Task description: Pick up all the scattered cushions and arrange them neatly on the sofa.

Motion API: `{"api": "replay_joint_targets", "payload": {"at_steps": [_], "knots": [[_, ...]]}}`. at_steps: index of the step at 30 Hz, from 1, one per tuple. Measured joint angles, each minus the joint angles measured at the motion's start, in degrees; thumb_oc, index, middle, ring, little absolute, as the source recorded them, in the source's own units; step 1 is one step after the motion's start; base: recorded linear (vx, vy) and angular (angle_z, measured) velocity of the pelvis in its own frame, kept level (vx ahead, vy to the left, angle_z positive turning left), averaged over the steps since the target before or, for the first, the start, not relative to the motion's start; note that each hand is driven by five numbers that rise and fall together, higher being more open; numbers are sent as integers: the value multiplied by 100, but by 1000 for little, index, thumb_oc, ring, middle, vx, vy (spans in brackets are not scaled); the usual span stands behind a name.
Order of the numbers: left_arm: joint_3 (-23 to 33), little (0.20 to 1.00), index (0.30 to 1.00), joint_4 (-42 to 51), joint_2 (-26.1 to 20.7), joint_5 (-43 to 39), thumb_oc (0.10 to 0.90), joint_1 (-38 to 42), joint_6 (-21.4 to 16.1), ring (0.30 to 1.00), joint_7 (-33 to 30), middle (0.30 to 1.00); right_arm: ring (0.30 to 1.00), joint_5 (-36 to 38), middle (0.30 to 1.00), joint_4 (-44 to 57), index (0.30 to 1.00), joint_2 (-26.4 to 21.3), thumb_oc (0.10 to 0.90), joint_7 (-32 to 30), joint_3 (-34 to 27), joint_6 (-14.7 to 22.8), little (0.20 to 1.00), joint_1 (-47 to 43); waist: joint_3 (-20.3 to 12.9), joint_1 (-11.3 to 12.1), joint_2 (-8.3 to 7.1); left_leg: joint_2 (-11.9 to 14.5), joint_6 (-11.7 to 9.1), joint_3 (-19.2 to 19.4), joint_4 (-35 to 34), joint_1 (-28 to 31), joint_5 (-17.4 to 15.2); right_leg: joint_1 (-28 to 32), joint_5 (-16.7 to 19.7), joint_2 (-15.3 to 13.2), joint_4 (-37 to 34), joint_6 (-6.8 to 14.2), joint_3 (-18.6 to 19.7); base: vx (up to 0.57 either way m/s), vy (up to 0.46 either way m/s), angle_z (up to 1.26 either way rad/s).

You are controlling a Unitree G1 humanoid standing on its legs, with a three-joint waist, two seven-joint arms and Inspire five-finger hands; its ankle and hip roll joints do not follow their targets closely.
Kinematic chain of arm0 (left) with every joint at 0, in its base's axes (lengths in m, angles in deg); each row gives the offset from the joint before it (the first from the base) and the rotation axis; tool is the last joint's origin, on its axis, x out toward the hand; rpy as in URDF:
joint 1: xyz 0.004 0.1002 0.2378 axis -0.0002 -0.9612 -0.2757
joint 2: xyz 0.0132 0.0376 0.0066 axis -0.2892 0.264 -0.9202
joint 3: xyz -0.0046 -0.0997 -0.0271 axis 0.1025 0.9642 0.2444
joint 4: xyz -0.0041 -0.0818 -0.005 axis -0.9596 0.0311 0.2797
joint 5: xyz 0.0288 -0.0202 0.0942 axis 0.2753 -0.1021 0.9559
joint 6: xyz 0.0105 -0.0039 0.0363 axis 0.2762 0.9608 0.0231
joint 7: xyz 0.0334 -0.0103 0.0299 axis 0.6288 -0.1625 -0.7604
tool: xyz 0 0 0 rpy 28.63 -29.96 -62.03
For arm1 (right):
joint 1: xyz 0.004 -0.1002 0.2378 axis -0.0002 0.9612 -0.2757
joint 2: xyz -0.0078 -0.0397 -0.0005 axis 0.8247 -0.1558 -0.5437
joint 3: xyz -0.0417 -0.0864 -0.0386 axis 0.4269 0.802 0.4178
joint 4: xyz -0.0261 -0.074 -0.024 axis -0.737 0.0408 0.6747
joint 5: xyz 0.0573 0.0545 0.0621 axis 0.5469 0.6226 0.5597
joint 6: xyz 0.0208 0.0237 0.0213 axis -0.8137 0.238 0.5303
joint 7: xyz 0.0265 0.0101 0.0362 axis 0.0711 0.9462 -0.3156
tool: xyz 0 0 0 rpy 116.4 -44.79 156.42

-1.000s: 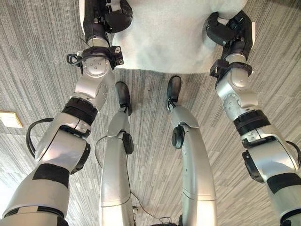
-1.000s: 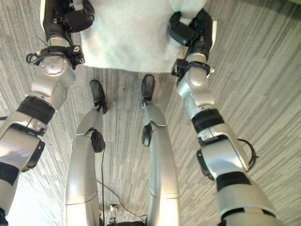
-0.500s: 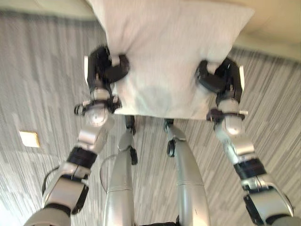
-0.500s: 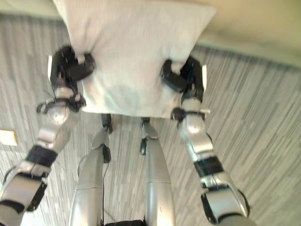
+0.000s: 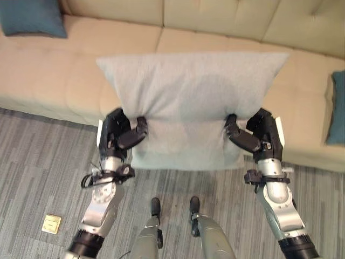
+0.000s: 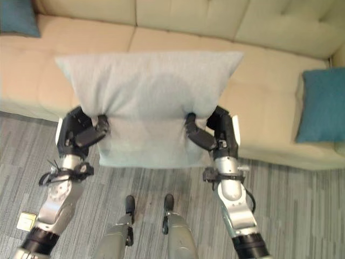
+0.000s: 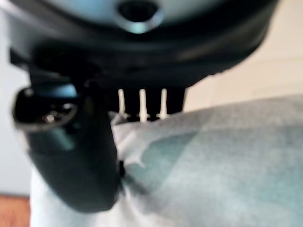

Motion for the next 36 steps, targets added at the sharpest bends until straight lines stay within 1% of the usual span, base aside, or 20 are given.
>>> {"api": "replay_joint_targets", "payload": {"at_steps": [3,4,7,9,11,13,16,17,18,20,22,25,26,27,28,29,31,33,34,36], "knots": [[-13,300,300,-10,81,-10,400,-293,25,300,11,300,300,-13,300,-10,300,20,400,111,8,-74,300,38,-34,156,59,-10,-148,140,143,-1,82,251,-92,-82,-19,-92,-214,179,22,40],[-16,300,300,-14,88,-9,400,-353,31,300,35,300,300,-13,300,-3,300,15,400,147,1,-87,300,102,-54,168,81,48,32,480,192,25,-145,400,-212,-93,-26,-217,-319,295,74,50],[-32,300,300,-17,198,0,400,-341,100,300,149,300,300,-9,300,1,300,81,400,138,-108,-106,300,261,-92,148,6,142,9,1190,400,-219,-312,691,-272,-155,-232,-281,-437,246,98,58],[-32,300,300,-14,205,-5,400,-452,109,300,150,300,300,-16,300,55,300,78,400,172,-90,-161,300,307,-186,208,34,277,88,1290,43,-97,-258,904,-268,-140,-247,-115,-458,250,142,-3],[-35,300,300,25,257,-4,400,-655,108,300,164,300,300,-46,300,142,300,36,400,213,-78,-171,300,423,-374,207,234,378,294,1109,-349,178,-22,989,-405,-49,-96,60,-447,226,160,-12],[-40,300,300,22,244,-6,400,-815,193,300,178,300,300,-97,300,197,300,151,400,235,-41,-218,300,626,-584,130,-32,41,546,1217,-450,460,116,1154,-531,-369,11,319,-310,259,243,-1],[-21,300,300,16,190,-5,400,-855,247,300,190,300,300,-112,300,271,300,313,400,263,-30,-265,300,765,-689,137,-218,-296,758,1304,-511,780,-58,1351,-487,-712,184,528,-145,215,308,3],[-4,300,300,16,178,-5,400,-852,248,300,190,300,300,-112,300,271,300,319,400,264,-13,-277,300,755,-689,143,-218,-333,783,1309,-528,835,-75,1262,-480,-775,448,541,-80,136,275,10],[52,300,300,18,68,0,400,-843,254,300,187,300,300,-113,300,271,300,336,400,289,61,-292,300,761,-678,153,-237,-415,891,1311,-549,1072,-150,851,-290,-956,1608,805,258,114,159,17],[126,300,300,19,2,6,400,-846,252,300,184,300,300,-116,300,271,300,371,400,379,147,-289,300,740,-676,157,-255,-411,1050,1274,-538,1198,-285,602,-376,-924,2025,896,502,133,106,13],[303,300,300,6,0,5,400,-848,253,300,111,300,300,-132,300,272,300,382,400,473,297,-289,300,653,-662,160,-279,-407,1097,1289,-608,1317,-384,237,-499,-835,2134,810,566,207,48,1],[377,300,300,-23,41,8,400,-858,245,300,101,300,300,-131,300,262,300,322,400,511,403,-297,300,635,-638,176,-304,-376,1191,1201,-652,1417,-609,-42,-534,-458,1305,768,626,163,-10,-3],[428,300,300,-68,51,9,400,-856,250,300,92,300,300,-129,300,263,300,318,400,566,423,-295,300,641,-619,97,-317,-346,1110,1169,-701,1442,-546,-240,-362,-220,584,664,658,257,-86,15],[428,300,300,-170,113,8,400,-854,250,300,93,300,300,-126,300,257,300,307,400,561,413,-296,300,650,-571,6,-429,-376,1038,1127,-697,1488,-626,-591,66,-13,-152,623,670,295,-119,29],[417,300,300,-236,127,8,400,-850,250,300,96,300,300,-126,300,254,300,302,400,565,410,-296,300,649,-571,6,-455,-402,994,1095,-700,1494,-654,-618,202,9,-383,644,642,284,-121,25],[395,300,300,-284,133,8,400,-849,259,300,100,300,300,-127,300,249,300,297,400,566,405,-297,300,660,-558,-26,-487,-443,954,1047,-703,1521,-679,-618,302,-8,-556,646,635,252,-96,57],[202,300,300,-234,236,11,400,-971,357,300,143,300,300,-129,300,210,300,277,400,574,210,-300,300,898,-580,-160,-553,-583,770,634,-797,1766,-771,-225,799,-105,-728,395,672,207,-75,85],[168,300,300,-224,313,11,400,-1093,358,300,185,300,300,-130,300,101,300,268,400,583,176,-338,300,942,-611,-157,-462,-490,575,536,-736,1854,-862,-105,1038,26,-758,363,674,33,-16,32],[165,300,300,-214,320,11,400,-1109,358,300,188,300,300,-130,300,101,300,237,400,596,183,-349,300,945,-632,-106,-415,-359,461,520,-676,1871,-937,-7,1272,197,-850,-12,654,0,0,-3],[212,300,300,-209,317,10,400,-1027,358,300,188,300,300,-129,300,101,300,208,400,598,192,-353,300,814,-642,-15,-388,-168,412,527,-671,1842,-974,20,1346,410,-999,-119,652,0,0,-24]]}}
